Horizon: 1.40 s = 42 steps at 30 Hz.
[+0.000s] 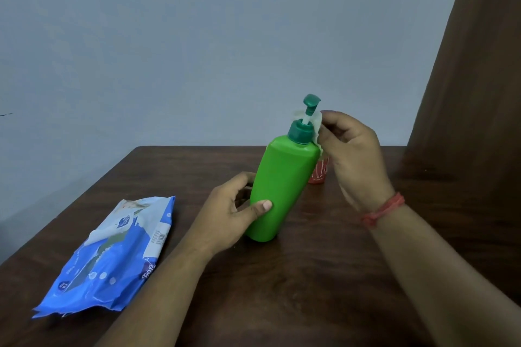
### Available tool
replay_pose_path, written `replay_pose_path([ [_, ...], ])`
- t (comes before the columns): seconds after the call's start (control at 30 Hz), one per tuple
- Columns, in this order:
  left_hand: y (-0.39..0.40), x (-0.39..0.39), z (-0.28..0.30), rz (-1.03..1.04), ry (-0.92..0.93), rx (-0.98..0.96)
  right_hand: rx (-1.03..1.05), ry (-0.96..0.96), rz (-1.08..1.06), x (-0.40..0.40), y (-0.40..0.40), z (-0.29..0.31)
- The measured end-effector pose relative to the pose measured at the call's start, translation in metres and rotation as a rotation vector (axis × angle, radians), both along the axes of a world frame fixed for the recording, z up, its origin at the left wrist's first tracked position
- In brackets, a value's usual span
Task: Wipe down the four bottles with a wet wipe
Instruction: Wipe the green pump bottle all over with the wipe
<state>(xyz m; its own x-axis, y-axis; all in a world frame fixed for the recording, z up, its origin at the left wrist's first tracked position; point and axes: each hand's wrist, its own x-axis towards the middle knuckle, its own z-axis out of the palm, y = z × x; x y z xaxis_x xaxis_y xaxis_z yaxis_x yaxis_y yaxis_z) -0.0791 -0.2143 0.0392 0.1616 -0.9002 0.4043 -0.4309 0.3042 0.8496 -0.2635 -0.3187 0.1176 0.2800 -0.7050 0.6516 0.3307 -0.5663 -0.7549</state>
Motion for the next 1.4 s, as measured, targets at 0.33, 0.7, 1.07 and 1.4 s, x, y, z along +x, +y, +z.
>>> replay_pose_path([
  [0.33,0.001,-0.001,0.002,-0.033,-0.068,-0.003,0.248,0.049,0.547,-0.013,0.000,0.012],
  [0.7,-0.003,0.002,-0.003,0.026,0.018,-0.018,0.203,-0.206,0.176,0.007,0.004,-0.006],
  [1.07,-0.002,-0.013,0.001,0.221,-0.364,-0.252,-0.848,0.569,-1.030,-0.007,0.012,0.002],
  [1.4,-0.003,-0.009,-0.004,0.357,-0.281,-0.241,-0.843,0.635,-0.891,-0.006,0.001,-0.008],
])
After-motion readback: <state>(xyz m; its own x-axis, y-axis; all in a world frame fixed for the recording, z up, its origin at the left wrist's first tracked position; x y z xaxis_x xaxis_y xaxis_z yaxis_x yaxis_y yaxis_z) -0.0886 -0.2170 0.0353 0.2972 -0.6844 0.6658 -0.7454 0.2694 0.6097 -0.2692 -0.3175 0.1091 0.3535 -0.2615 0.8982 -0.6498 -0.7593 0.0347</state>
